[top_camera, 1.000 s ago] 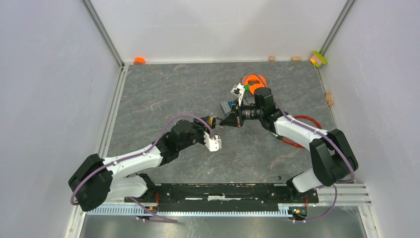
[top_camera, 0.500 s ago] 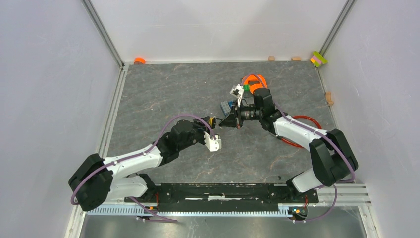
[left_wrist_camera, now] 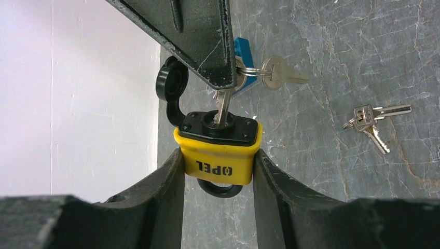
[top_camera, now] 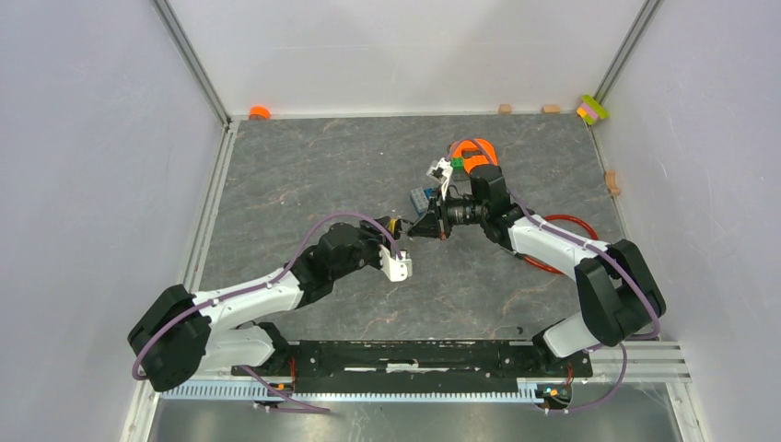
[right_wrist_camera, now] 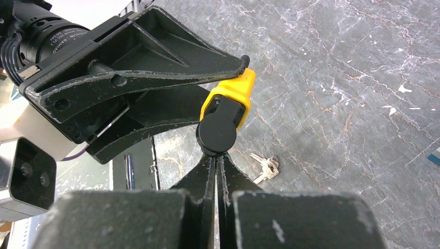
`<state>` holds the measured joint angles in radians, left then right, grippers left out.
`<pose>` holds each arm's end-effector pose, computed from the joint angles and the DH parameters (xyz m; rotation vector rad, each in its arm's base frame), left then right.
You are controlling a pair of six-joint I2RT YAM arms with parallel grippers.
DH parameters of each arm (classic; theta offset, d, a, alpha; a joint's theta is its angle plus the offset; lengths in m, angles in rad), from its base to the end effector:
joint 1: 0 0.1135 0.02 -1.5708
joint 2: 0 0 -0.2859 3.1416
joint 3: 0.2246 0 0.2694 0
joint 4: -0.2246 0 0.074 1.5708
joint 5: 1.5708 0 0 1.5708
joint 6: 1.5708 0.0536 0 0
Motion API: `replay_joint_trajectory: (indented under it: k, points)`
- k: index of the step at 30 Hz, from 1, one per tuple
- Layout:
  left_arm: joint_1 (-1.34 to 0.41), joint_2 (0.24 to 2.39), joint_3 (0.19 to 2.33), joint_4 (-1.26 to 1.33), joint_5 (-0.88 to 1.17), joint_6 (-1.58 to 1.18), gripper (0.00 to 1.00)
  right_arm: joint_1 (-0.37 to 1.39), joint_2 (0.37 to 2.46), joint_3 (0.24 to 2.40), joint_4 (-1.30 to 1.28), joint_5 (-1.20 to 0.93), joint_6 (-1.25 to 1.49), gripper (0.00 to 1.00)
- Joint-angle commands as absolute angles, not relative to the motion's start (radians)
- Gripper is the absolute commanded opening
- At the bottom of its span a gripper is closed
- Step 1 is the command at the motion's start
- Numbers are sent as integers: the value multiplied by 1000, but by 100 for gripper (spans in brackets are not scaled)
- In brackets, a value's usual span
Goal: Unlock with the key
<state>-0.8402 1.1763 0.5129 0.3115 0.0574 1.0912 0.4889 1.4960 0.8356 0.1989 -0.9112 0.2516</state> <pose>0.1803 -0.2059 0.2190 1.6038 1.0624 0.1133 0.2790 0.1964 0.2373 -0.8483 1.9340 1.3761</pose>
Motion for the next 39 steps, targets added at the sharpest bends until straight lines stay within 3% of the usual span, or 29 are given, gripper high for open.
replay_joint_trajectory:
  k: [1,39]
  points:
    - [-847,1153,513,405,68,1124,2,492,1491,838,196,-894,220,0]
    - [-864,1178,525,406,62,1144,2,506,1527,871,188,-860,254,0]
